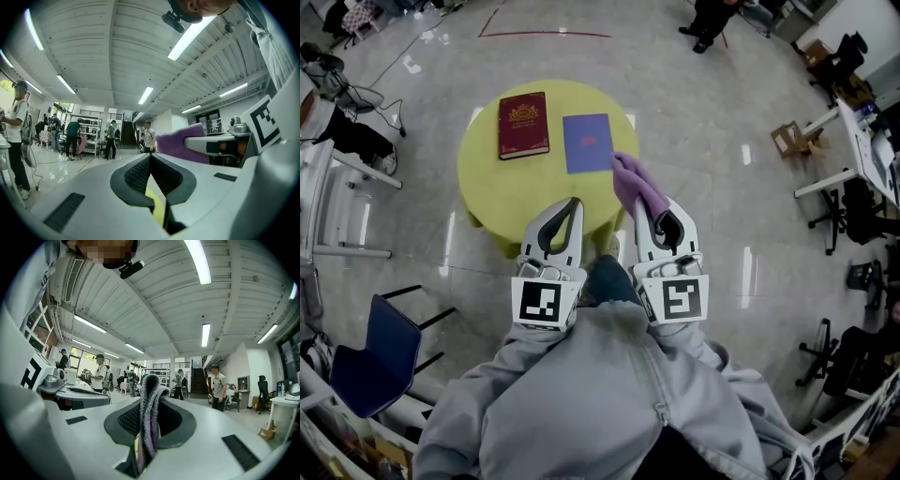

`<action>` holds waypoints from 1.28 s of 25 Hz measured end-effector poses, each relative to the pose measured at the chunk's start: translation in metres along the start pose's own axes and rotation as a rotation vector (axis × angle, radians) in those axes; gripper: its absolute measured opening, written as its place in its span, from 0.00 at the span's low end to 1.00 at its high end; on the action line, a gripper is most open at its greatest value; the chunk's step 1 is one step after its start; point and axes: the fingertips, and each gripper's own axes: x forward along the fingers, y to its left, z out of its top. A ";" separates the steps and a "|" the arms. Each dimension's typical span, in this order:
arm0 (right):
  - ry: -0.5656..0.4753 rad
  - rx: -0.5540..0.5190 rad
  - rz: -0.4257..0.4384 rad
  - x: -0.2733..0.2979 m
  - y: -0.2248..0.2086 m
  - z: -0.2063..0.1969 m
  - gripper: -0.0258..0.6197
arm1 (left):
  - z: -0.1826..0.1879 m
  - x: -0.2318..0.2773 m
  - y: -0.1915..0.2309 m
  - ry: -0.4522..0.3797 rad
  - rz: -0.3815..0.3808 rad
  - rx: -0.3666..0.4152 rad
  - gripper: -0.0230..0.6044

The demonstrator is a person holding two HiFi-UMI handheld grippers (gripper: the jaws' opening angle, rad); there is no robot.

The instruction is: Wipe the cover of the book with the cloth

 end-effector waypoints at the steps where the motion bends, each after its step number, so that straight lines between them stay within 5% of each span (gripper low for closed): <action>1: 0.009 -0.002 0.006 0.007 -0.004 -0.003 0.13 | 0.000 0.008 0.003 0.000 0.003 0.000 0.07; 20: 0.066 0.041 0.179 0.181 -0.089 -0.045 0.13 | -0.023 0.177 0.069 0.060 0.135 -0.026 0.07; 32: 0.136 0.076 0.251 0.230 -0.101 -0.077 0.13 | -0.042 0.220 0.094 0.109 0.181 -0.034 0.06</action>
